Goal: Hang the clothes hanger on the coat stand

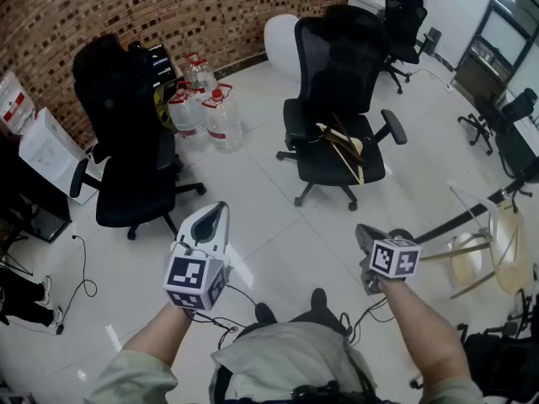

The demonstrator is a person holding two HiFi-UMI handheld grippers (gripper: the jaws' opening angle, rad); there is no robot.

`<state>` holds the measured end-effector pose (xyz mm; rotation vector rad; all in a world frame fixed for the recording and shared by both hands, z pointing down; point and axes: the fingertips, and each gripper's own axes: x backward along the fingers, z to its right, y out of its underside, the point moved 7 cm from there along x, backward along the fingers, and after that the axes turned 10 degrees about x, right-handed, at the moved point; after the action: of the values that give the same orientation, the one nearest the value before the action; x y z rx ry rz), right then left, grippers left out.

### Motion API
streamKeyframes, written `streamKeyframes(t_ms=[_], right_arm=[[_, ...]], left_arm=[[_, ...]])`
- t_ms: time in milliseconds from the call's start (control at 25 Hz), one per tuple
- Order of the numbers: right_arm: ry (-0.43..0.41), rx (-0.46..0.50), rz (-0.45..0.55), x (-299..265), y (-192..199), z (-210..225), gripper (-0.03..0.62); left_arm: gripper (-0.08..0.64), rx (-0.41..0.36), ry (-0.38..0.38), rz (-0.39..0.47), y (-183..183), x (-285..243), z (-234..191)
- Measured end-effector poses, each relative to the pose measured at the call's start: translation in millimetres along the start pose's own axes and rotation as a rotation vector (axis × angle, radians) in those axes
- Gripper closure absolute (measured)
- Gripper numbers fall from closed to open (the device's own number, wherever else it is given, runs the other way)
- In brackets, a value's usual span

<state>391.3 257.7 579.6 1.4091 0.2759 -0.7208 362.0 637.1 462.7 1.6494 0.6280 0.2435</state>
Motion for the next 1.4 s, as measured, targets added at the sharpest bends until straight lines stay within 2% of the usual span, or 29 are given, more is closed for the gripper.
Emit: streamKeyframes(t_ms=[160, 280, 440, 560, 640, 840, 1080, 1200, 1320, 1360, 1400], right_arm=[[0.013, 0.012, -0.003, 0.2, -4.2, -0.2, 0.584], [0.021, 0.050, 0.012, 1.9, -16.2, 2.7, 0.584], [0.110, 0.071, 0.039, 11.1, -36.8, 33.4, 0.584], [0.187, 0.037, 0.038, 19.3, -39.8, 60.1, 0.584], [0.218, 0.022, 0.035, 21.5, -38.1, 70.5, 0.584], [0.234, 0.044, 0.006, 10.1, -32.9, 70.7, 0.584], [0.232, 0.057, 0.012, -13.7, -48.3, 69.3, 0.584], [0.240, 0.077, 0.018, -28.4, -65.0, 79.2, 0.584], [0.244, 0.106, 0.030, -59.2, -97.8, 92.8, 0.584], [0.239, 0.114, 0.029, -71.7, -108.2, 99.9, 0.564], [0.230, 0.121, 0.026, -84.8, -117.1, 108.9, 0.513]], left_arm=[[0.548, -0.031, 0.018, -0.017, -2.0, -0.6, -3.3], [0.548, -0.035, -0.012, -0.006, -10.1, -0.6, -19.9], [0.548, 0.022, -0.131, 0.008, -16.4, 4.7, -65.9], [0.548, 0.055, -0.225, -0.010, -10.3, 17.1, -98.4], [0.548, 0.066, -0.256, -0.020, -4.3, 22.9, -111.1], [0.548, 0.075, -0.245, -0.028, 2.2, 23.1, -120.1], [0.548, 0.055, -0.247, -0.035, -1.0, 4.5, -137.1], [0.548, 0.051, -0.241, -0.040, -7.9, -23.9, -141.7], [0.542, 0.048, -0.213, -0.041, -24.4, -72.6, -150.5], [0.527, 0.050, -0.201, -0.045, -30.3, -91.2, -151.5], [0.504, 0.054, -0.191, -0.050, -35.8, -110.0, -151.1]])
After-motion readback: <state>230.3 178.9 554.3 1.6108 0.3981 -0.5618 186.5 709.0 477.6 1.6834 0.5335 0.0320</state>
